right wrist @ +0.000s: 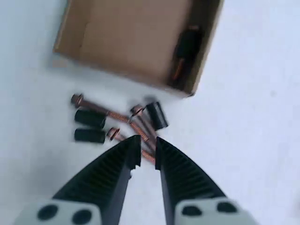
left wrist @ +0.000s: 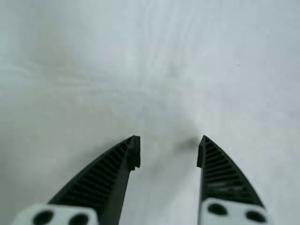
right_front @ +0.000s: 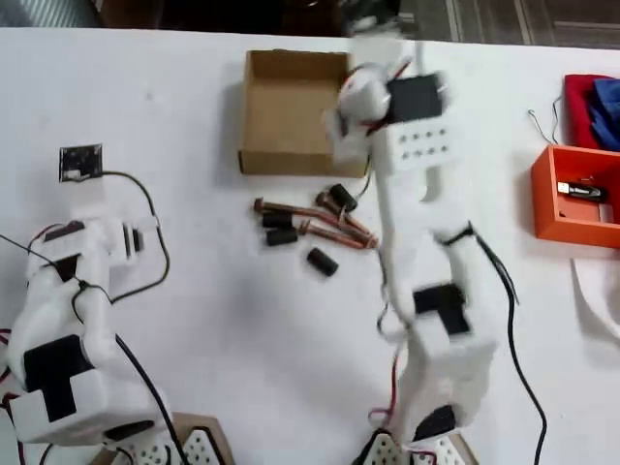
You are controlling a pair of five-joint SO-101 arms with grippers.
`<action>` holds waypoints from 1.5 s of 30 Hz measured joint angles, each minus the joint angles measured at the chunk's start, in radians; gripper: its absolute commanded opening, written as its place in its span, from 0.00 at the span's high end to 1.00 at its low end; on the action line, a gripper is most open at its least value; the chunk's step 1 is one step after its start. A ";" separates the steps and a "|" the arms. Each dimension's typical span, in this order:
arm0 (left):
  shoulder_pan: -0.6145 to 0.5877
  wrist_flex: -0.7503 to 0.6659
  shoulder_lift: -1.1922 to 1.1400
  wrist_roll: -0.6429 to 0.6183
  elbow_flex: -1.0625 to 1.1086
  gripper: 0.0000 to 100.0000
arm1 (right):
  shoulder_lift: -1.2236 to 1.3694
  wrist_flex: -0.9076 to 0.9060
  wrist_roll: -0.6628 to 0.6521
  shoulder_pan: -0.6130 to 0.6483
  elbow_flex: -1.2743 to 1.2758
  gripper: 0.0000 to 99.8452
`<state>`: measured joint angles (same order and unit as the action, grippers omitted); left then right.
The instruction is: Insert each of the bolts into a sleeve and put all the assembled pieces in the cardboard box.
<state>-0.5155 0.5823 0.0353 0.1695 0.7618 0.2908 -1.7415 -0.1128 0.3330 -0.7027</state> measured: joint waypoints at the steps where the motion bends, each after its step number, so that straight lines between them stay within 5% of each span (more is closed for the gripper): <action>1: 0.000 0.000 0.000 0.000 0.000 0.78 | -0.055 0.023 -0.031 0.031 0.120 0.96; 7: 0.000 0.000 0.000 0.000 0.000 0.78 | -0.112 0.282 -0.244 0.114 0.706 0.81; 10: 0.000 0.000 0.000 0.000 0.000 0.78 | -0.104 0.338 -0.304 0.124 0.809 0.82; 30: 0.000 0.000 0.000 0.000 0.000 0.78 | 0.100 0.479 -0.341 0.144 0.825 0.84; 35: 0.000 0.000 0.000 0.000 0.000 0.78 | 0.130 0.506 -0.341 0.137 0.818 0.99; 45: 0.000 0.000 0.000 0.000 0.000 0.78 | 0.089 0.519 -0.339 0.133 0.832 0.98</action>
<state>-0.5155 0.5823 0.0353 0.1695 0.7618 0.3798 -1.2229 -0.4519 0.4664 0.1289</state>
